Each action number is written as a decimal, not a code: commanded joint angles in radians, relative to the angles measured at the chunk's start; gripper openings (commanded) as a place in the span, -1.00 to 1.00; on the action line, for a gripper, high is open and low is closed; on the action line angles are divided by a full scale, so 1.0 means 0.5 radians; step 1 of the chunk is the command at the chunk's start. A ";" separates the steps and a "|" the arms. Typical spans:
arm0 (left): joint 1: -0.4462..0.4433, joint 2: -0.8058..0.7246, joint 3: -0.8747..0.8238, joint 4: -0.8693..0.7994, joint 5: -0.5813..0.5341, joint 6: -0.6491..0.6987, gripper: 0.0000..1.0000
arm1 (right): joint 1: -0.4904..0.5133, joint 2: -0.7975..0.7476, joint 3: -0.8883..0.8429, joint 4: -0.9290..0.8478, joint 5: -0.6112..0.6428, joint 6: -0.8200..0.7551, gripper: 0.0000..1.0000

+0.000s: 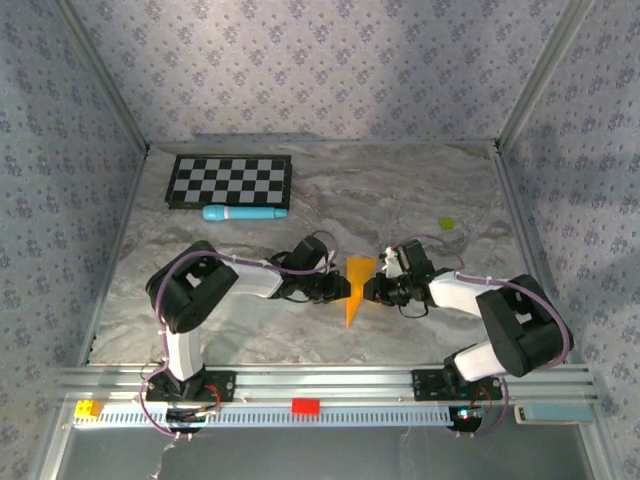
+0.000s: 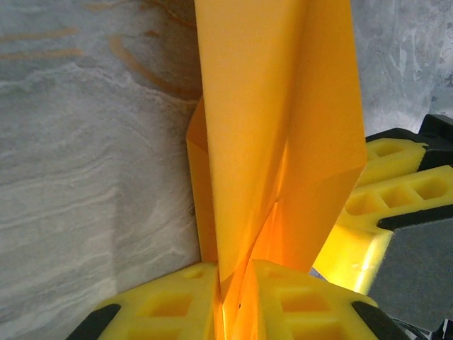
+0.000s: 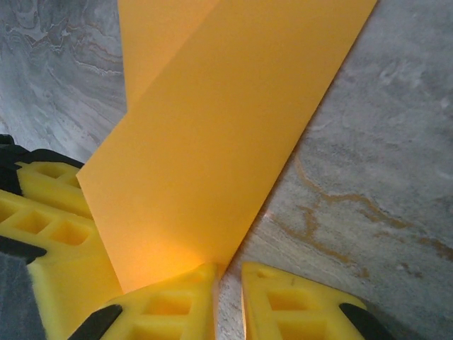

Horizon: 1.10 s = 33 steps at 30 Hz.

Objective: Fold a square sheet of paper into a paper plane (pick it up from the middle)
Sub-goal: Move the paper plane to the center of the table.

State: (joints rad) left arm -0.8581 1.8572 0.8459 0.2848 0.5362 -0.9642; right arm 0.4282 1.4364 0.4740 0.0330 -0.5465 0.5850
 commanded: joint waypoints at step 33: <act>-0.077 -0.385 0.473 -1.695 -1.232 0.331 -1.00 | -0.040 -0.437 0.038 -0.126 0.144 0.070 -0.53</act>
State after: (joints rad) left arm -0.8803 1.6432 1.0527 -0.4423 -0.0116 -0.8265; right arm 0.4099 1.2358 0.4740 0.0017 -0.4797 0.6067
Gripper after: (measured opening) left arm 0.046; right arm 0.234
